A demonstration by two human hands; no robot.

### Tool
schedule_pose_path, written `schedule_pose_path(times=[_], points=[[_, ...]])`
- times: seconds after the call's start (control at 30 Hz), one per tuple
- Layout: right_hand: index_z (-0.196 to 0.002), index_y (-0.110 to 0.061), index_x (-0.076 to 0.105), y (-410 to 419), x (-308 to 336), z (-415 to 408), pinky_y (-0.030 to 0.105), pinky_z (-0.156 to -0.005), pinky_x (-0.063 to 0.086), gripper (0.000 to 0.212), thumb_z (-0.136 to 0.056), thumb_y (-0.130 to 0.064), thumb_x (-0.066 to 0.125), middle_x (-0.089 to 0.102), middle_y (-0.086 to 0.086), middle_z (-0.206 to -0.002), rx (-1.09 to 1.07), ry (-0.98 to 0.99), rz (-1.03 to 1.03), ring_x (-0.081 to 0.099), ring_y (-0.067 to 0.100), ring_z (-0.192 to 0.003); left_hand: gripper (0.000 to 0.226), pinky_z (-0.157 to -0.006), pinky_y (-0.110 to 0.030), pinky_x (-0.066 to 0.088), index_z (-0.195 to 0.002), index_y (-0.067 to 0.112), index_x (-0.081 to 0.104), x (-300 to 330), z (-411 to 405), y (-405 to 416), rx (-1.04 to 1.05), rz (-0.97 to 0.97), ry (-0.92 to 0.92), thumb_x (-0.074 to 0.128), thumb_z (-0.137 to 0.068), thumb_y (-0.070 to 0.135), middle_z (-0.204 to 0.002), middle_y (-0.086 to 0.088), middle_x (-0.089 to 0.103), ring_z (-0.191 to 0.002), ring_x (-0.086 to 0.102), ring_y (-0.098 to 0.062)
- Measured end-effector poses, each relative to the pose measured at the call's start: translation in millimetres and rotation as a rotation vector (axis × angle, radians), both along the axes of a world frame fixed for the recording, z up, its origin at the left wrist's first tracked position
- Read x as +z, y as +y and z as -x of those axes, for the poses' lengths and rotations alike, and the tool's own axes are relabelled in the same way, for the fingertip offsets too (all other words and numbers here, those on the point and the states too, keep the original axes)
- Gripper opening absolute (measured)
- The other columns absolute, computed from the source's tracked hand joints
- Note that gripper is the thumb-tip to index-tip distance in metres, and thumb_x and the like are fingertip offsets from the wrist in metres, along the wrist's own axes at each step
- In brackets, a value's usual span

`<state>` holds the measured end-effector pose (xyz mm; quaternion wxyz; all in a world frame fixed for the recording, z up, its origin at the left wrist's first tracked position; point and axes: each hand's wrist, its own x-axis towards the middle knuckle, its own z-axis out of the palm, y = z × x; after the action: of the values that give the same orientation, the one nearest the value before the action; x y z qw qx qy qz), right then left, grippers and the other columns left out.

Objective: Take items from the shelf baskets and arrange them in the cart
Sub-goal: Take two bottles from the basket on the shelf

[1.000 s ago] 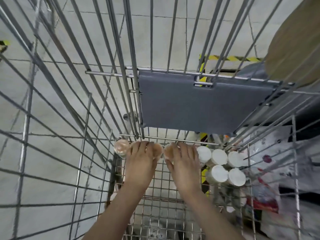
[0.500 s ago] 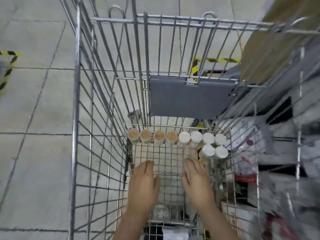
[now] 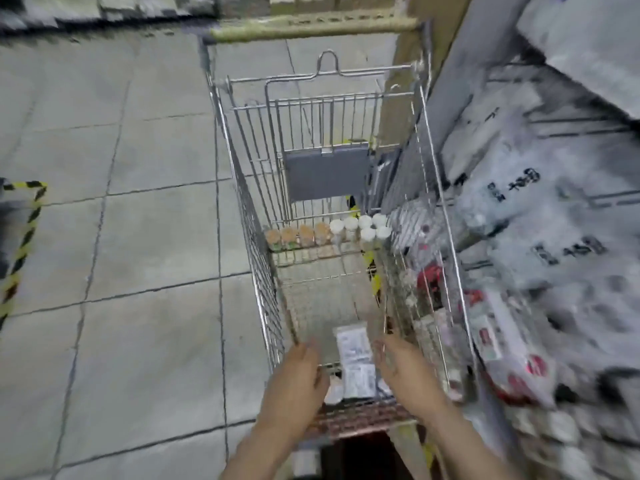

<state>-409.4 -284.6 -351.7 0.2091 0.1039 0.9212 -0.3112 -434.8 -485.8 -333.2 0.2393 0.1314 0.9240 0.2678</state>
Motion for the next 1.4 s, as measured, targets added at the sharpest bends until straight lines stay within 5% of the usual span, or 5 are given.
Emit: schedule_pose_path(times=[0.3, 0.57, 0.77, 1.03, 1.4], points=[[-0.125, -0.027, 0.055, -24, 83, -183, 0.007, -0.083, 0.030, 0.029, -0.096, -0.027, 0.054, 0.054, -0.014, -0.118, -0.193, 0.152, 0.043, 0.047, 0.001, -0.110, 0.031, -0.078, -0.004, 0.038, -0.124, 0.029, 0.054, 82, -110, -47, 0.007, -0.205, -0.125, 0.058, -0.094, 0.023, -0.117, 0.012, 0.060, -0.104, 0.058, -0.005], [-0.125, -0.024, 0.057, -23, 125, -281, 0.015, -0.091, 0.035, 0.029, -0.097, -0.030, 0.051, 0.056, -0.014, -0.119, -0.362, 0.164, 0.010, 0.051, 0.007, -0.117, 0.023, -0.081, -0.023, 0.043, -0.111, 0.017, 0.060, 122, -152, -61, 0.038, -0.265, -0.099, 0.062, -0.089, 0.007, -0.103, -0.001, 0.067, -0.097, 0.062, -0.016], [-0.129, -0.034, 0.052, -3, 166, -392, 0.020, -0.091, 0.038, 0.032, -0.097, -0.037, 0.049, 0.053, -0.016, -0.125, -0.610, 0.222, -0.052, 0.047, 0.004, -0.115, 0.024, -0.086, -0.032, 0.047, -0.102, 0.032, 0.060, 150, -206, 1, -0.336, -0.226, -0.005, 0.064, -0.088, 0.013, -0.099, 0.004, 0.068, -0.096, 0.064, -0.019], [-0.101, -0.057, 0.044, 0, 201, -592, 0.001, -0.075, 0.035, 0.019, -0.097, -0.039, 0.050, 0.045, -0.038, -0.105, -1.029, 0.255, -0.110, 0.042, -0.014, -0.096, 0.031, -0.075, -0.015, 0.042, -0.123, 0.036, 0.050, 161, -364, 122, -0.770, -0.290, -0.046, 0.057, -0.093, 0.032, -0.112, 0.021, 0.055, -0.099, 0.055, 0.000], [-0.110, -0.048, 0.049, 18, 232, -704, 0.004, -0.076, 0.039, 0.018, -0.095, -0.039, 0.052, 0.050, -0.033, -0.116, -1.399, 0.397, -0.090, 0.046, -0.019, -0.100, 0.025, -0.090, -0.014, 0.045, -0.112, 0.052, 0.046, 206, -488, 212, -1.152, -0.455, -0.237, 0.054, -0.093, 0.038, -0.112, 0.032, 0.056, -0.104, 0.049, 0.018]])
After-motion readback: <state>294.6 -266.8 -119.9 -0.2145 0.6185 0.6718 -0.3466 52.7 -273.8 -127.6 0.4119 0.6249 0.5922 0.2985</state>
